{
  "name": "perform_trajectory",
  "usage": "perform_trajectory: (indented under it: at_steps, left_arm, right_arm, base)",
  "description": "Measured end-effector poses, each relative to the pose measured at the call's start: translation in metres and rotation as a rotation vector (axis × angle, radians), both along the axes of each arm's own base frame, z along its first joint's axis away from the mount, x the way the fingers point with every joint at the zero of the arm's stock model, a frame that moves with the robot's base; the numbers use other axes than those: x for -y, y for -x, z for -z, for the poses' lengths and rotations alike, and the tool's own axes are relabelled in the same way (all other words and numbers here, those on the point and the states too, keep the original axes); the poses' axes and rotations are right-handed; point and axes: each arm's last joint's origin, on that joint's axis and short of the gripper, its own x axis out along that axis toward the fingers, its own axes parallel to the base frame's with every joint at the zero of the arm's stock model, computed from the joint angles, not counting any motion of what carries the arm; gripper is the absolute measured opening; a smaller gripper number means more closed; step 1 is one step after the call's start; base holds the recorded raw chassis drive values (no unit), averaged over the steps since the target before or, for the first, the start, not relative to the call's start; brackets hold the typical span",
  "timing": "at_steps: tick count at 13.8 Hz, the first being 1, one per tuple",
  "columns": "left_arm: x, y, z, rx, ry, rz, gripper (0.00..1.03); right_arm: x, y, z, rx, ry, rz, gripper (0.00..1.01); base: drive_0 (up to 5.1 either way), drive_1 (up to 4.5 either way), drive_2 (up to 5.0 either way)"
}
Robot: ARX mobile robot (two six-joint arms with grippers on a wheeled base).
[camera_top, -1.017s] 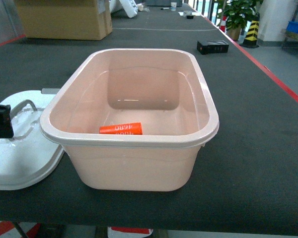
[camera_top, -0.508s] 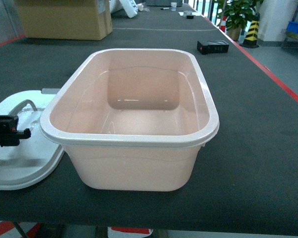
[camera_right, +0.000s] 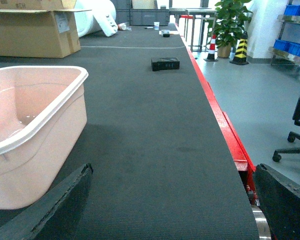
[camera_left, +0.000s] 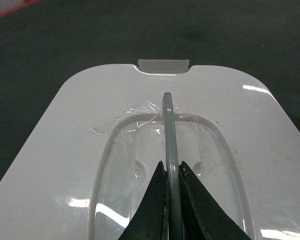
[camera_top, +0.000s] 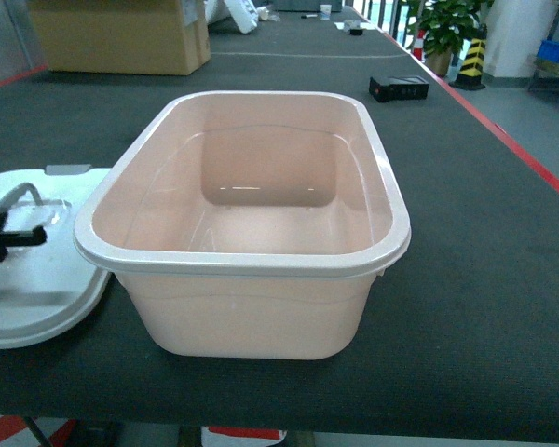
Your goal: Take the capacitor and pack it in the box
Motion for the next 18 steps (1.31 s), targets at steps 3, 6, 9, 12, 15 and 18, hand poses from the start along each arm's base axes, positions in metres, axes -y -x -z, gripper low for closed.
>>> perform_trajectory:
  at_steps: [3, 6, 9, 12, 15, 18]
  left_arm:
    - [-0.010, 0.013, -0.073, 0.113, -0.016, -0.065, 0.02]
    - [0.012, 0.036, -0.137, 0.156, 0.007, -0.083, 0.02]
    - [0.089, 0.063, -0.184, 0.211, 0.058, 0.066, 0.02]
    - [0.171, 0.063, -0.183, 0.137, 0.144, 0.142, 0.02]
    - [0.217, 0.062, -0.175, 0.110, 0.142, 0.189, 0.02]
    - [0.248, 0.057, -0.163, 0.075, 0.122, 0.221, 0.02]
  right_arm:
    - [0.000, 0.000, 0.000, 0.000, 0.000, 0.000, 0.98]
    - [0.000, 0.000, 0.000, 0.000, 0.000, 0.000, 0.98]
    - [0.000, 0.000, 0.000, 0.000, 0.000, 0.000, 0.98]
    - [0.000, 0.000, 0.000, 0.000, 0.000, 0.000, 0.98]
    - [0.000, 0.000, 0.000, 0.000, 0.000, 0.000, 0.98]
    - [0.000, 0.000, 0.000, 0.000, 0.000, 0.000, 0.98]
  base:
    - [0.0, 0.00, 0.0]
    - [0.0, 0.00, 0.0]
    - [0.0, 0.00, 0.0]
    - [0.0, 0.00, 0.0]
    - [0.0, 0.00, 0.0]
    - [0.0, 0.00, 0.0]
